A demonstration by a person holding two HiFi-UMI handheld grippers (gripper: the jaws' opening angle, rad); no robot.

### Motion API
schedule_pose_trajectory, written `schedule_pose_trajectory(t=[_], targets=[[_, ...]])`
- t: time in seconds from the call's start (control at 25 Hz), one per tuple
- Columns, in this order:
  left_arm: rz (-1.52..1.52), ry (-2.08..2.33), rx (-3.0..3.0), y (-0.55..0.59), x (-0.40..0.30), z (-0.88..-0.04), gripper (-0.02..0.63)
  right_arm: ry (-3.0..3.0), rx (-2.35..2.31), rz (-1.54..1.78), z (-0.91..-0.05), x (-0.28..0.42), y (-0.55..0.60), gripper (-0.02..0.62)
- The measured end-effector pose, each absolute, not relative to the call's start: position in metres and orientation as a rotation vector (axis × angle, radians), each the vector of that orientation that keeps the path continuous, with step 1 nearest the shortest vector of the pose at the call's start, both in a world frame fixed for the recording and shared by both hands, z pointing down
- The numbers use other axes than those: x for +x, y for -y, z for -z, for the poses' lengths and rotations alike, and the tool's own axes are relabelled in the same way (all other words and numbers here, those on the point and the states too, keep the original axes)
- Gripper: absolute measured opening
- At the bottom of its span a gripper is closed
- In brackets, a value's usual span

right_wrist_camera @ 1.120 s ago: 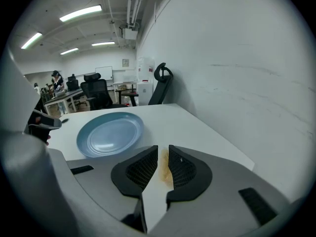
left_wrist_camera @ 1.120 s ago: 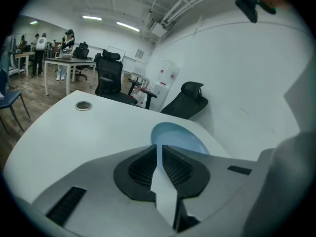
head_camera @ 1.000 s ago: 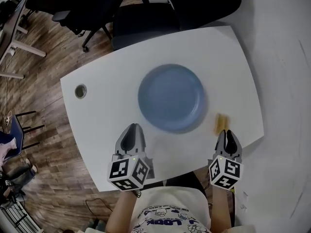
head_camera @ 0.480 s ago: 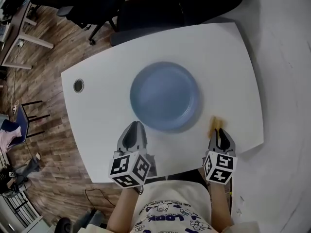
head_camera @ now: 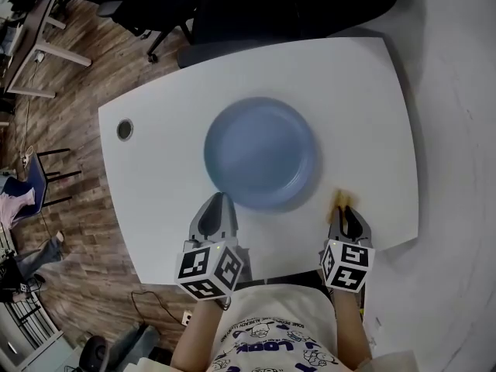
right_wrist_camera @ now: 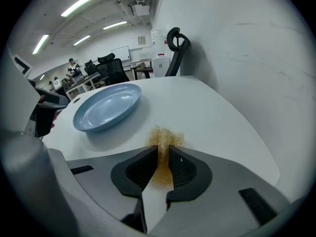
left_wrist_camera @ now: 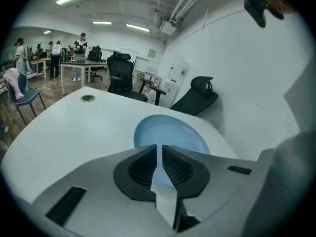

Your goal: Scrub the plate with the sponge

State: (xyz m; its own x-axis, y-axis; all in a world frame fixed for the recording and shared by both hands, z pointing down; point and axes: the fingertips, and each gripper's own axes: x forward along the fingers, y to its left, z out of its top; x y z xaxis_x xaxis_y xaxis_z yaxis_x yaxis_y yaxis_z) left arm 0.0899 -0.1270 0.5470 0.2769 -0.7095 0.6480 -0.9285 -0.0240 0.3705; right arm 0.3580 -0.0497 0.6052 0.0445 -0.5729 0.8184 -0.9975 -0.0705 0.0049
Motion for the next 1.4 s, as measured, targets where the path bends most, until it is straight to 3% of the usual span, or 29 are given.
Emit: schedule_pose_trajectory(t=[0.76,1.12,1.2,1.24,1.28,1.4], targets=[[-0.343,1.495,1.722,0.132,0.075,-0.557,0.017,1.571,1.625,-1.054,-0.614,0.36,0.05,0.044],[-0.188,1.433,1.569,0.128,0.067,-0.569,0.018,1.602,1.658,-1.056,-0.599,0.352,0.062,0.044],[-0.14,1.402,1.537,0.126,0.068,-0.573,0.052,1.614,1.657,-1.05,-0.596,0.348,0.065,0.044],[-0.118,1.387,1.524,0.126,0.069,-0.574,0.116,1.617,1.656,-1.046,-0.595,0.347,0.067,0.044],[-0.099,1.376,1.511,0.125,0.07,-0.575,0.138,1.619,1.654,-1.042,-0.595,0.346,0.067,0.044],[-0.084,1.365,1.481,0.123,0.071,-0.579,0.138,1.62,1.644,-1.033,-0.595,0.345,0.068,0.044]])
